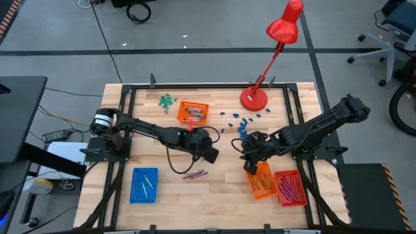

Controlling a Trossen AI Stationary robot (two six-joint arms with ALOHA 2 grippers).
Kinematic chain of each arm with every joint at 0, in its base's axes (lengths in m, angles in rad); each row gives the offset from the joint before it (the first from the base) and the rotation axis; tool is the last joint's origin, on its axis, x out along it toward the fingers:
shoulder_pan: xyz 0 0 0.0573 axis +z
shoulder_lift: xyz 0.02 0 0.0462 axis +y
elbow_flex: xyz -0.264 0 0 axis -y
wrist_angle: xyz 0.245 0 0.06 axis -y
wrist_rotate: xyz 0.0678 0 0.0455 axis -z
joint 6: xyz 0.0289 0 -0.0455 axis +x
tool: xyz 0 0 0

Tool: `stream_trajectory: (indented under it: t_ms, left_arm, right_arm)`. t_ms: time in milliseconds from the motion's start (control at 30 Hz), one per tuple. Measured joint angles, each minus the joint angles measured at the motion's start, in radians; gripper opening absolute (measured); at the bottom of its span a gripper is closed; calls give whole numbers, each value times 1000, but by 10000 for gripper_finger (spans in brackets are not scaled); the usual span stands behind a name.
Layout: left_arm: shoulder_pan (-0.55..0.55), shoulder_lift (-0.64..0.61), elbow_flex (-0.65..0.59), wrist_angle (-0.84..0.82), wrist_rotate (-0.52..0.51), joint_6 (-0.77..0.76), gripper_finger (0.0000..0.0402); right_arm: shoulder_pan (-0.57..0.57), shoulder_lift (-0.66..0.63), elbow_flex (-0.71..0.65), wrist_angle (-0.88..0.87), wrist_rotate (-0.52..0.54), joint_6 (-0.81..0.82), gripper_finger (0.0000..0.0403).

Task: Sort crayons
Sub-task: Put the red crayon into the red bin

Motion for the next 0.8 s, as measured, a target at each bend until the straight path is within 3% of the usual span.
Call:
stream_trajectory:
  t_ms: [167, 367, 600, 800]
  left_arm:
    - [-1, -1, 1, 199, -59, 19, 21]
    - [-1, -2, 2, 415, -140, 49, 21]
    - [2, -2, 3, 623, -223, 119, 21]
    - [2, -3, 3, 736, -255, 198, 21]
  right_arm:
    - [1, -1, -128, 235, 0, 97, 115]
    - [12, -83, -216, 368, 104, 145, 128]
    - [6, -193, -283, 478, 198, 106, 137]
    - [-10, -204, -291, 555, 229, 46, 137]
